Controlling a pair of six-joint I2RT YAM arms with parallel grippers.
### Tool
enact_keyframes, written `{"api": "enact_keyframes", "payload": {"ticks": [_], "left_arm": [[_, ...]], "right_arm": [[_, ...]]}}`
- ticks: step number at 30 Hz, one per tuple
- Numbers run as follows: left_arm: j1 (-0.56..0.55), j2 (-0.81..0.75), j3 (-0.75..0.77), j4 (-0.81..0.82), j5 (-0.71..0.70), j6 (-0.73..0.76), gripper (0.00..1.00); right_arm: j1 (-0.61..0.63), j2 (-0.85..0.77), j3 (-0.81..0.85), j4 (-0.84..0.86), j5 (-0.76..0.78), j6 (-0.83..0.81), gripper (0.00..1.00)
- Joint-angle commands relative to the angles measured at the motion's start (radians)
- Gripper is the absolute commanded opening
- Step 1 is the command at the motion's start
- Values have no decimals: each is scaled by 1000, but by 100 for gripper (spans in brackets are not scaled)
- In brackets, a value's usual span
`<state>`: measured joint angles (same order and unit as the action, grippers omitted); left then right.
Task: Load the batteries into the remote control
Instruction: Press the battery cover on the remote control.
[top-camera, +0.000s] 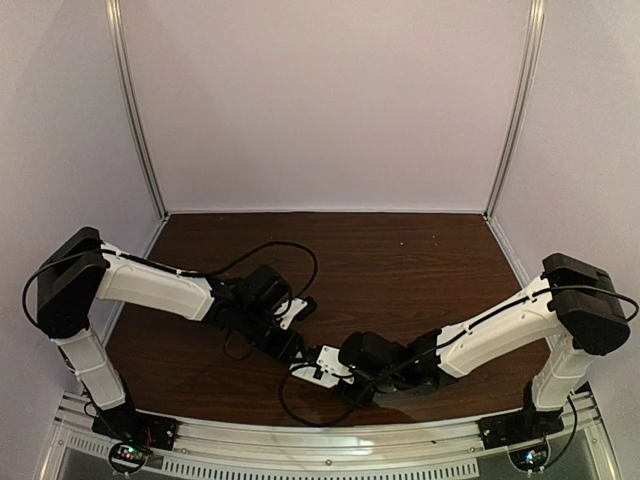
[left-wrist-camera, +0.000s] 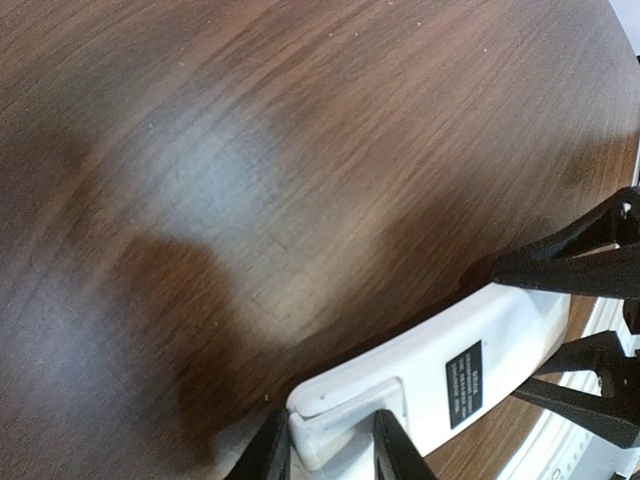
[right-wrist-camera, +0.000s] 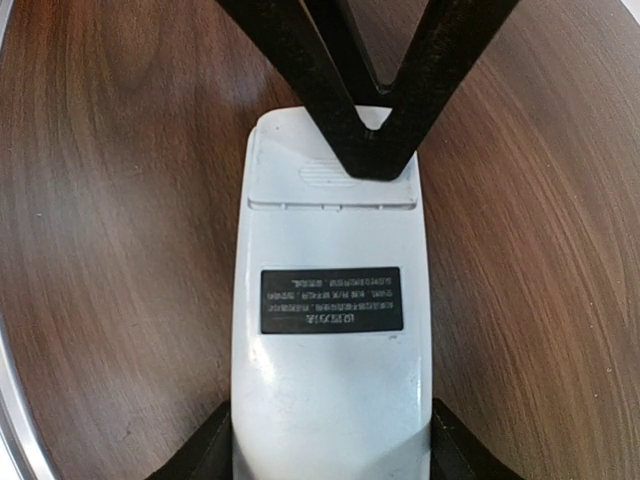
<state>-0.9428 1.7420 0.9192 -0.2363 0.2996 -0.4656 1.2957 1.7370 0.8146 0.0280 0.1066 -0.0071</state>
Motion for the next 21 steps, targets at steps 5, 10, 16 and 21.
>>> {"api": "enact_keyframes", "payload": {"ticks": [5,10,16,21], "left_arm": [[-41,100,-30,-127,-37,17,26],[-48,117,-42,-147,-25,4,27],[-59,136,-49,-133,3,-22,27],[-77,149,-46,-110,44,-28,26]], "right_arm": [[0,-12,-4,12,27,3,0],[-3,-11,0,12,45,46,0],[-3,8,20,24,46,102,0],[-3,29,41,31,79,130,0]]}}
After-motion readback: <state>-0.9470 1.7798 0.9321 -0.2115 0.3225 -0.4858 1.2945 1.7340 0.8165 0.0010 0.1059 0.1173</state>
